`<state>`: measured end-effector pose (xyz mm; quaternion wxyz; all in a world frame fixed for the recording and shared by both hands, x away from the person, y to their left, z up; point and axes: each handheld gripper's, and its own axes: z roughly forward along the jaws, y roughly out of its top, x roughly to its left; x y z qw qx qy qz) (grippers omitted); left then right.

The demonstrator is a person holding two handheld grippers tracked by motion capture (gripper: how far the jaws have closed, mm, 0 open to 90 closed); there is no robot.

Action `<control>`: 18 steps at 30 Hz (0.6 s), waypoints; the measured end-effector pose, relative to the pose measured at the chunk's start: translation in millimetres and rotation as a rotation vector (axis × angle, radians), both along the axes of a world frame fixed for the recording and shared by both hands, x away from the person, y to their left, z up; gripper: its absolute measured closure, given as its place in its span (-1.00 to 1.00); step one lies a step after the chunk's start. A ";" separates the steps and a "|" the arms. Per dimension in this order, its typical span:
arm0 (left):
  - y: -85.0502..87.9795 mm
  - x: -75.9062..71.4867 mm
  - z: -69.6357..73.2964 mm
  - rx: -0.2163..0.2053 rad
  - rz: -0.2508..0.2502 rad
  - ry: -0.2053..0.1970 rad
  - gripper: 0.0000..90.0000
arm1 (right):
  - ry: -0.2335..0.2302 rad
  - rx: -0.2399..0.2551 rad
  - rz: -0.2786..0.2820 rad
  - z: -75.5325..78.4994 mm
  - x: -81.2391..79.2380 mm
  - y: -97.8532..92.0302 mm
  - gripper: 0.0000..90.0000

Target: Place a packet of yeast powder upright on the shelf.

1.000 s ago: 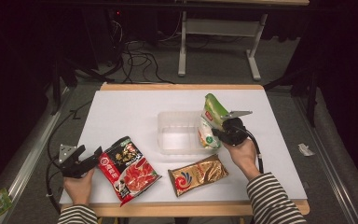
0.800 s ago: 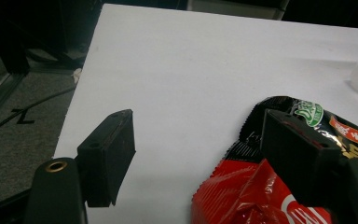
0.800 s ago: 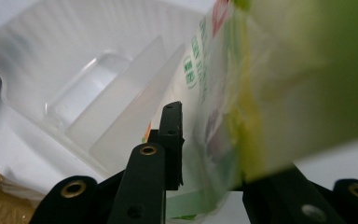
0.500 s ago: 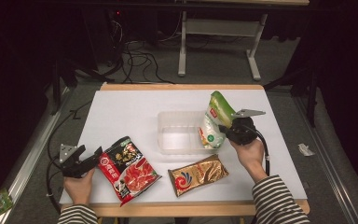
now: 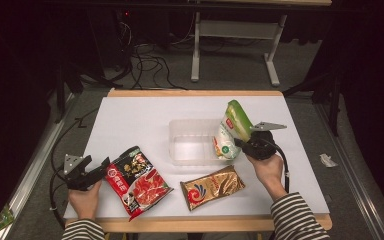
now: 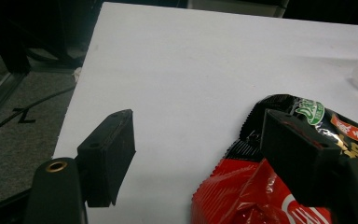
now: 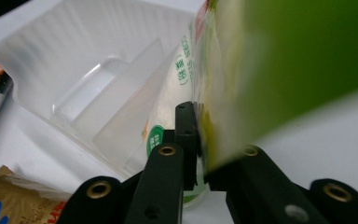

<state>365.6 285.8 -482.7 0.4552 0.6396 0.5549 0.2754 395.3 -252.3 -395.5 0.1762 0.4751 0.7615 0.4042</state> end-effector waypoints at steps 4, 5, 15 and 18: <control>-0.1 0.0 0.0 0.001 -0.001 0.000 -0.41 | -0.023 0.001 -0.007 4.1 -5.3 -4.2 0.69; -0.1 0.0 0.0 0.001 -0.001 0.001 -0.41 | -0.025 0.006 -0.012 5.3 -6.8 -5.1 0.65; -1.2 1.3 -0.2 0.011 -0.003 0.011 -0.41 | -0.076 0.017 -0.047 12.1 -24.4 -23.4 0.31; -1.2 1.5 0.0 0.013 -0.007 0.016 -0.41 | -0.083 0.024 -0.056 13.7 -29.8 -28.1 0.27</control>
